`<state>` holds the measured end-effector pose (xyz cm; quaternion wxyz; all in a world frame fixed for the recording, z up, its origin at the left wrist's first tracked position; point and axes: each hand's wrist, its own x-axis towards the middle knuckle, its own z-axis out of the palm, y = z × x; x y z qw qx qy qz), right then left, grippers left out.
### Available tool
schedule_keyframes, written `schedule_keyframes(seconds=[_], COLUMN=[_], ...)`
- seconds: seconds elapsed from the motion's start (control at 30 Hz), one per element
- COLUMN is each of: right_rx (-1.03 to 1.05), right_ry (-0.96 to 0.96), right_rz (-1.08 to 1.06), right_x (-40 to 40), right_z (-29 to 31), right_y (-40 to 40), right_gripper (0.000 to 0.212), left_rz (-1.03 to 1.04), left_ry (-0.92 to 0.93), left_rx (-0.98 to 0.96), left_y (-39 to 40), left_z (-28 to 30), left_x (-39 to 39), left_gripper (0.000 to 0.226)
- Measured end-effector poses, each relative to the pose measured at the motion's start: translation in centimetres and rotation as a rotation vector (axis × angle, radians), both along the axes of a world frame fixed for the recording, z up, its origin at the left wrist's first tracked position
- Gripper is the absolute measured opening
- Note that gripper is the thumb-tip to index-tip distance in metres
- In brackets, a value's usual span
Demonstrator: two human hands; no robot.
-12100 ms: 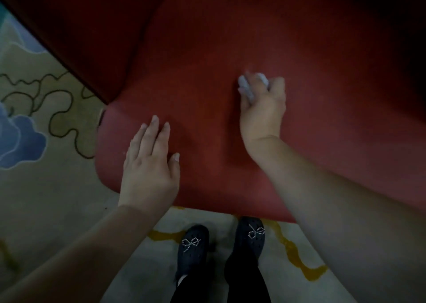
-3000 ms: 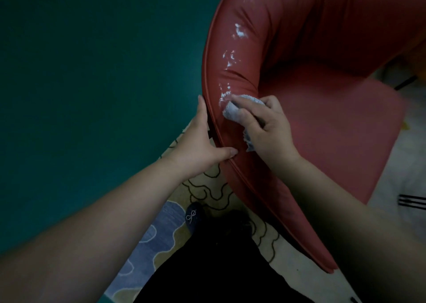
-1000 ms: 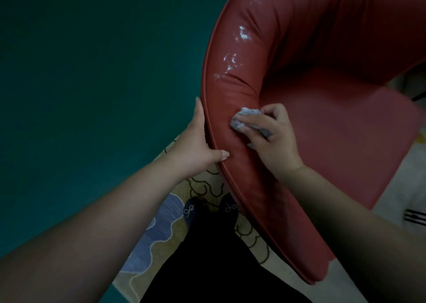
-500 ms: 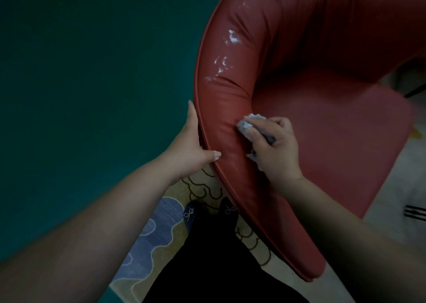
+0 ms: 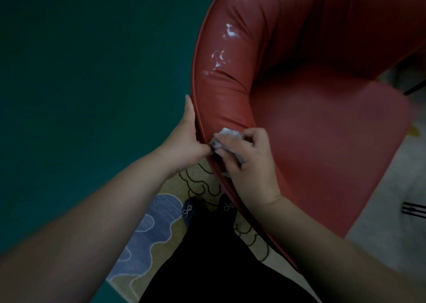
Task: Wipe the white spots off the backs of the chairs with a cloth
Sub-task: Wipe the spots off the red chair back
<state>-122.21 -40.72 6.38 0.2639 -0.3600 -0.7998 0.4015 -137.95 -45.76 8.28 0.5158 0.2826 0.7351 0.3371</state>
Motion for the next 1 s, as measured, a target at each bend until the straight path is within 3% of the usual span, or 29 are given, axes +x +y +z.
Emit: schedule_keyframes(seconds=[0.07, 0.23, 0.37, 0.47, 0.6, 0.7, 0.83, 1.0], right_rx=[-0.007, -0.294, -0.232, -0.173, 0.013, -0.027, -0.129, 0.039], right_ry=[-0.035, -0.014, 0.107, 0.004, -0.083, -0.064, 0.008, -0.066], right_rz=[-0.057, -0.313, -0.103, 0.084, 0.238, 0.193, 0.047, 0.259], right_x=[0.9, 1.9, -1.4, -0.5, 6.3, 6.3, -0.5, 2.9], right_z=[-0.5, -0.6, 0.7, 0.4, -0.3, 0.1, 0.6, -0.1], right_y=[0.4, 2.0, 2.6, 2.5, 1.4, 1.7, 3.6, 1.5], right_gripper=[0.023, 0.02, 0.019, 0.023, 0.025, 0.023, 0.023, 0.027], left_rz=[0.004, 0.017, 0.04, 0.022, 0.003, 0.007, 0.033, 0.039], left_ry=[-0.014, -0.079, -0.123, -0.163, -0.192, -0.193, -0.196, -0.249], left_rx=[0.0, -0.003, 0.004, -0.007, -0.007, -0.012, -0.001, 0.038], left_y=[0.0, -0.1, -0.4, -0.4, -0.4, -0.3, -0.4, -0.8], left_z=[0.0, -0.1, -1.1, -1.3, -1.0, -0.9, -1.6, -1.3], left_x=[0.0, -0.1, -0.5, -0.9, -1.0, -0.9, -1.2, -1.1], left_gripper=[0.122, 0.12, 0.119, 0.118, 0.115, 0.115, 0.115, 0.11])
